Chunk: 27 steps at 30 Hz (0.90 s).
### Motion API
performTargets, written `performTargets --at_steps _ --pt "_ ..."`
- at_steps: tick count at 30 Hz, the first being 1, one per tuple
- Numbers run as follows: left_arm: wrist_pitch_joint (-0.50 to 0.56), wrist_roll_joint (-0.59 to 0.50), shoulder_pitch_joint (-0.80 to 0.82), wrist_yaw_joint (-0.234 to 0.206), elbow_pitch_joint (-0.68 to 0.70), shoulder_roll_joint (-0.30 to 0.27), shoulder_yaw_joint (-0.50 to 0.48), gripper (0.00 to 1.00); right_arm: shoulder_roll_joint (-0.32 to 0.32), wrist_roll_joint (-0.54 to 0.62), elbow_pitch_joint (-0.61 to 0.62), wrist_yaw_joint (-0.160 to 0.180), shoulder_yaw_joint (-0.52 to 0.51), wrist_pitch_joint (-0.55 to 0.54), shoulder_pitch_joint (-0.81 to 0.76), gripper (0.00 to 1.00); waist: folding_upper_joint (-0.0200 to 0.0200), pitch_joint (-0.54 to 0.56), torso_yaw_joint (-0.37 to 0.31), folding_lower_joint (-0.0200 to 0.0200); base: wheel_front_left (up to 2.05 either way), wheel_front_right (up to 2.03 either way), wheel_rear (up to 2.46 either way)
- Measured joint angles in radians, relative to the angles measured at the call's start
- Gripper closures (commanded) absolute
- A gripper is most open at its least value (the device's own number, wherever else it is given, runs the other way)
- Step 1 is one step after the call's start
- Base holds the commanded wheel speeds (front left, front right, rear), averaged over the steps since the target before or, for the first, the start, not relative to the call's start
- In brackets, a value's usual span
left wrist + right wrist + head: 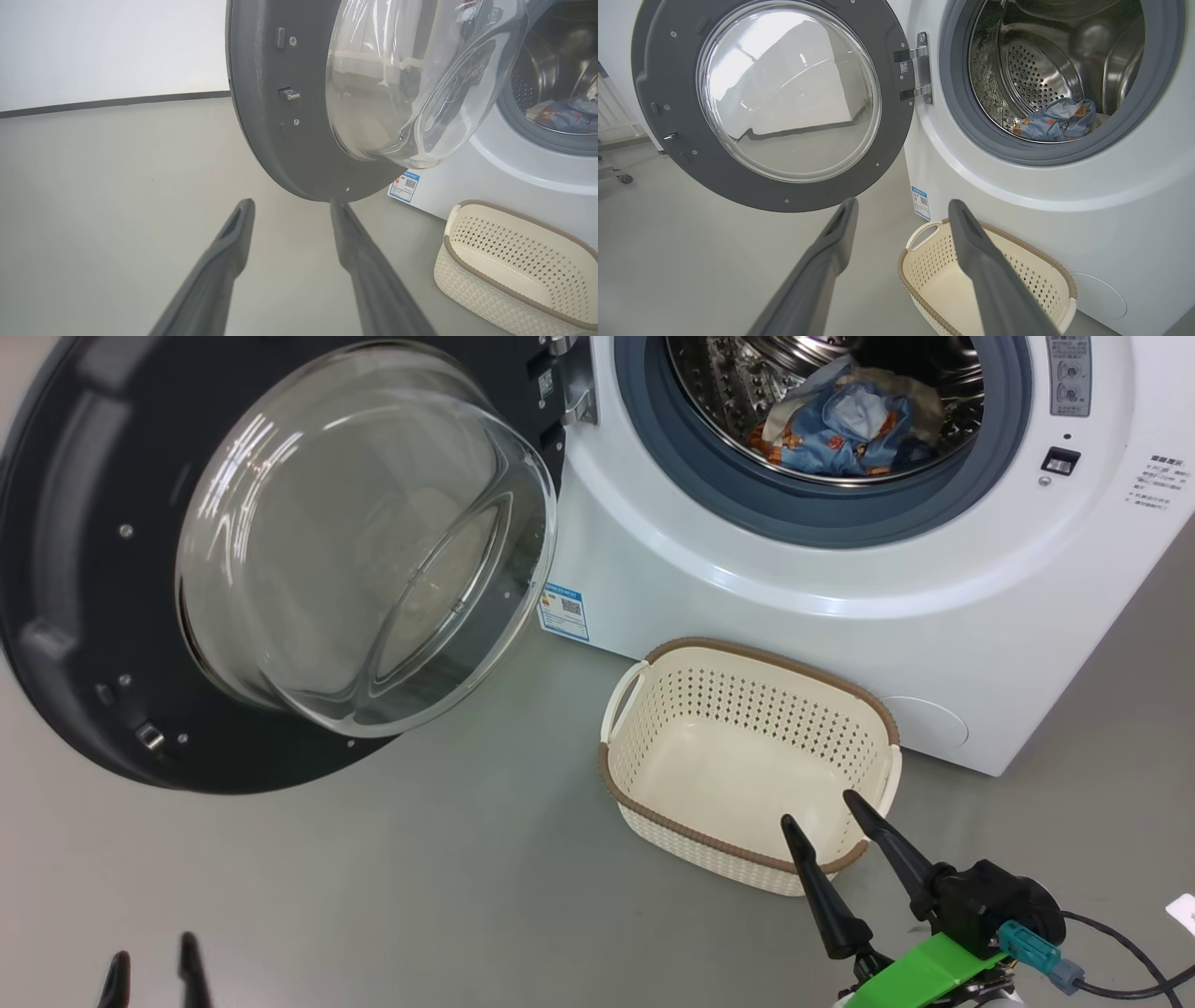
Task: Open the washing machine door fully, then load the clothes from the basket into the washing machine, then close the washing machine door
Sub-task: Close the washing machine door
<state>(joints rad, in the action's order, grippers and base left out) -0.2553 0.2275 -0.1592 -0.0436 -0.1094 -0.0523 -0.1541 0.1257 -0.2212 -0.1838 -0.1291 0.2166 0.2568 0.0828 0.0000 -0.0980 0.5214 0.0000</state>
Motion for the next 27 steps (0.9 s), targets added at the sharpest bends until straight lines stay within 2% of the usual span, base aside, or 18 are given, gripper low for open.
performTargets --at_steps 1,6,7,9,15,20,27 --pt "0.000 0.002 0.000 0.005 0.003 0.001 -0.007 1.00 0.000 0.000 0.000 0.000 0.000 0.000 0.000 0.00 0.0000 0.000 0.000 0.0000 0.00 0.00 0.00" --pt "0.000 0.052 0.008 0.011 0.015 0.007 -0.049 1.00 0.000 0.000 0.000 0.000 -0.002 0.000 0.000 0.00 0.0000 0.001 0.000 0.0000 0.00 0.00 0.00" --pt "0.000 0.104 0.025 0.014 0.023 0.010 -0.085 1.00 0.000 0.000 0.000 0.000 -0.004 0.000 -0.001 0.00 0.0000 0.002 0.002 0.0000 0.00 0.00 0.00" --pt "0.000 0.135 0.042 0.023 0.037 0.014 -0.123 1.00 0.000 0.000 0.000 0.000 -0.005 0.000 -0.001 0.00 0.0000 0.003 0.004 0.0000 0.00 0.00 0.00" --pt "0.004 0.241 0.108 0.057 0.037 -0.034 -0.220 1.00 0.000 0.000 0.000 0.000 -0.006 0.000 -0.001 0.00 0.0000 0.000 0.006 0.0000 0.00 0.00 0.00" --pt "0.067 0.384 0.247 0.092 0.002 -0.118 -0.310 1.00 0.002 0.000 0.000 0.000 -0.005 0.000 -0.001 0.00 0.0000 -0.009 0.004 0.0000 0.00 0.00 0.00" --pt "0.198 0.627 0.508 0.138 -0.195 -0.251 -0.395 1.00 0.014 0.000 -0.001 0.000 0.004 0.000 0.003 0.00 0.0000 -0.031 -0.015 0.0000 0.00 0.00 0.00"
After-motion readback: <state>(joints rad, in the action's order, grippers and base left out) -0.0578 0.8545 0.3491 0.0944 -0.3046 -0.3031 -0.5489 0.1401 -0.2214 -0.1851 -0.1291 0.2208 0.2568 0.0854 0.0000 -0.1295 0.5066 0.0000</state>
